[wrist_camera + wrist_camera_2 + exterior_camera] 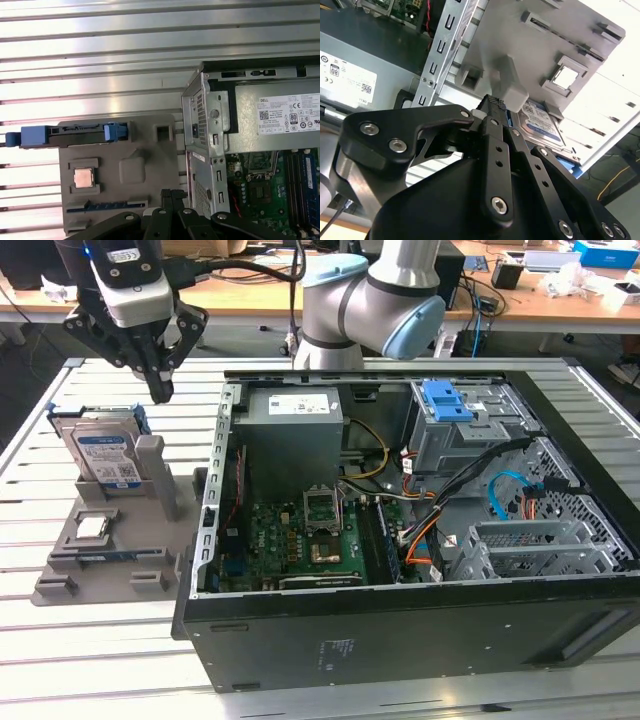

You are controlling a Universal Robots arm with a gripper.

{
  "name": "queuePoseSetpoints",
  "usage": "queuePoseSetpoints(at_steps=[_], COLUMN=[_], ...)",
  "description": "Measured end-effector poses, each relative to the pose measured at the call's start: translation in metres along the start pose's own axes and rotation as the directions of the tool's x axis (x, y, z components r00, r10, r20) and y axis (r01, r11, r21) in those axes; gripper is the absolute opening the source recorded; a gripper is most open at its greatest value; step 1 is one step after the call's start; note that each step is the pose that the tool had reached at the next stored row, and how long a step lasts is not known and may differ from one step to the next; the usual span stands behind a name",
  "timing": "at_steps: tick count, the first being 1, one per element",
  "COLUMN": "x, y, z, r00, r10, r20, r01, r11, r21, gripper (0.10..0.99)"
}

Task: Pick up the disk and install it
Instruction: 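Reach for the disk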

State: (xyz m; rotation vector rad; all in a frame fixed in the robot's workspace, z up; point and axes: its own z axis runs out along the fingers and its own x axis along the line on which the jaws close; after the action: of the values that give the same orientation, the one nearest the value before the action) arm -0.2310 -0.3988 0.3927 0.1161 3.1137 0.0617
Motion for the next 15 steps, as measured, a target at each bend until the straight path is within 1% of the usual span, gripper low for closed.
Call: queuePoseSetpoints(at_steps=[6, 11, 15], x=[0.011, 0.0185, 0.0283], y=[-0.0007, -0.0012, -0.0019], z=[0.0, -0.0001, -0.0001], r00=[1.0, 1.0, 1.0], r10=[0.0, 0.0, 0.0], r20=[0.0002, 0.0, 0.0001], r01=[0.0, 0.0, 0.0], r11=[1.0, 1.0, 1.0], r21=[0.001, 0.001, 0.001], gripper=[0.106, 0.106, 0.106])
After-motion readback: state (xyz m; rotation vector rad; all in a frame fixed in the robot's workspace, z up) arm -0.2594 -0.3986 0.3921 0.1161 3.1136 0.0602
